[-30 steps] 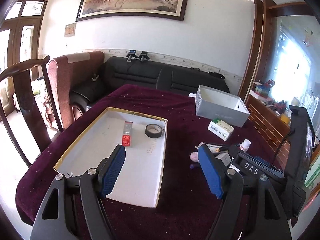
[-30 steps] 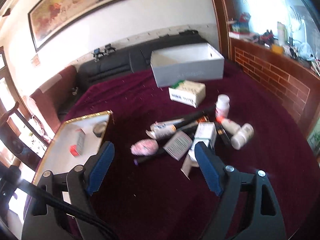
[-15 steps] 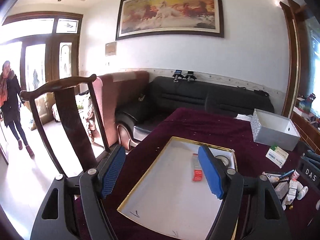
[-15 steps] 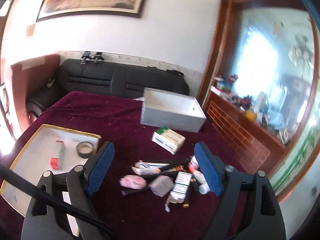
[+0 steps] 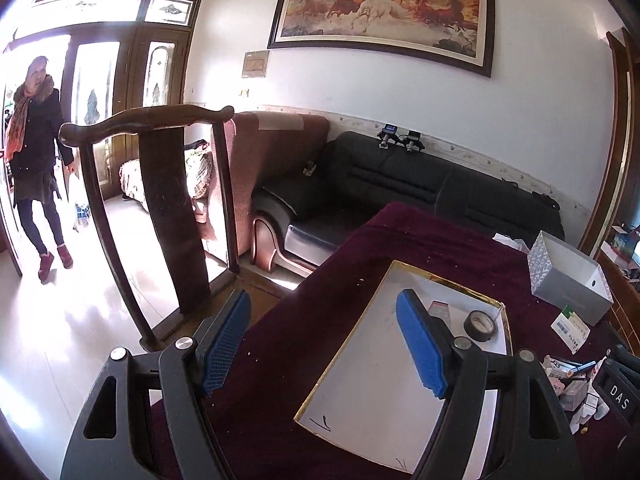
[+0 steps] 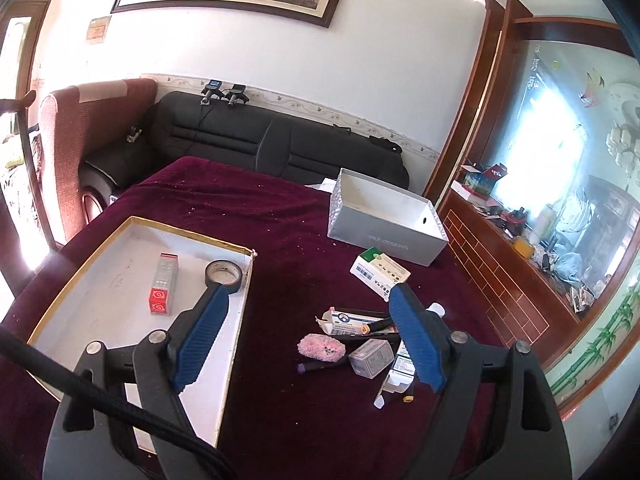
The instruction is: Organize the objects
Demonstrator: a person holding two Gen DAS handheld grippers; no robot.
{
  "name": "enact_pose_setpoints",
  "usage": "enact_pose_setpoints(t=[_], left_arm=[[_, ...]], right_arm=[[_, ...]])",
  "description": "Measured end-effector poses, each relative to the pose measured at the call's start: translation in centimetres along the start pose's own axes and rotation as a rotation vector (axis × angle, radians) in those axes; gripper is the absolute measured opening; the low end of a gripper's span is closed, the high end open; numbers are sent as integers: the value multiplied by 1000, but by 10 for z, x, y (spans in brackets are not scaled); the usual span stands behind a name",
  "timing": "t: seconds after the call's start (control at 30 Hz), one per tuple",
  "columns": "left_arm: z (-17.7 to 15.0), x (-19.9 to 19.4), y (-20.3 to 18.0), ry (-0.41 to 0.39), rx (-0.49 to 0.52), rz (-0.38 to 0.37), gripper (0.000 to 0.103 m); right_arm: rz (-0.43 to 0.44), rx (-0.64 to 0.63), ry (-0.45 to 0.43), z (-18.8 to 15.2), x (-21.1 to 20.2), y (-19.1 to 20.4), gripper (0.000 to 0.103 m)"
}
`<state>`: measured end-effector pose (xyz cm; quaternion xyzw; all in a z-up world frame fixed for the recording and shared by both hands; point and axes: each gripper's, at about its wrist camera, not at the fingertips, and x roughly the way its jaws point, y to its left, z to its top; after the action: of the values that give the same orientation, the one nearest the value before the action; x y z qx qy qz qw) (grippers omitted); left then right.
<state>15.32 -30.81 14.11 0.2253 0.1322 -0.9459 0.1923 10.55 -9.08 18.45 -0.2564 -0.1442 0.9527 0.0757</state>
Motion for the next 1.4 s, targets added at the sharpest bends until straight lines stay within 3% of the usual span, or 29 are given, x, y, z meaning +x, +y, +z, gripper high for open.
enact_pose_setpoints(t=[0.73, 1.07, 1.27, 1.4], left_arm=[[-10, 16, 17, 64, -43, -18, 70], [-2, 2, 15, 31, -43, -32, 70], [3, 0, -16, 37, 10, -86, 70], [4, 8, -65, 104, 82, -194, 70]], right_arm=[[20, -55, 28, -9, 8, 27, 83], [2, -81, 4, -12, 0, 30, 83], [-20, -84, 13, -14, 8, 11, 83], [-35, -41, 91, -24, 36, -46, 83]])
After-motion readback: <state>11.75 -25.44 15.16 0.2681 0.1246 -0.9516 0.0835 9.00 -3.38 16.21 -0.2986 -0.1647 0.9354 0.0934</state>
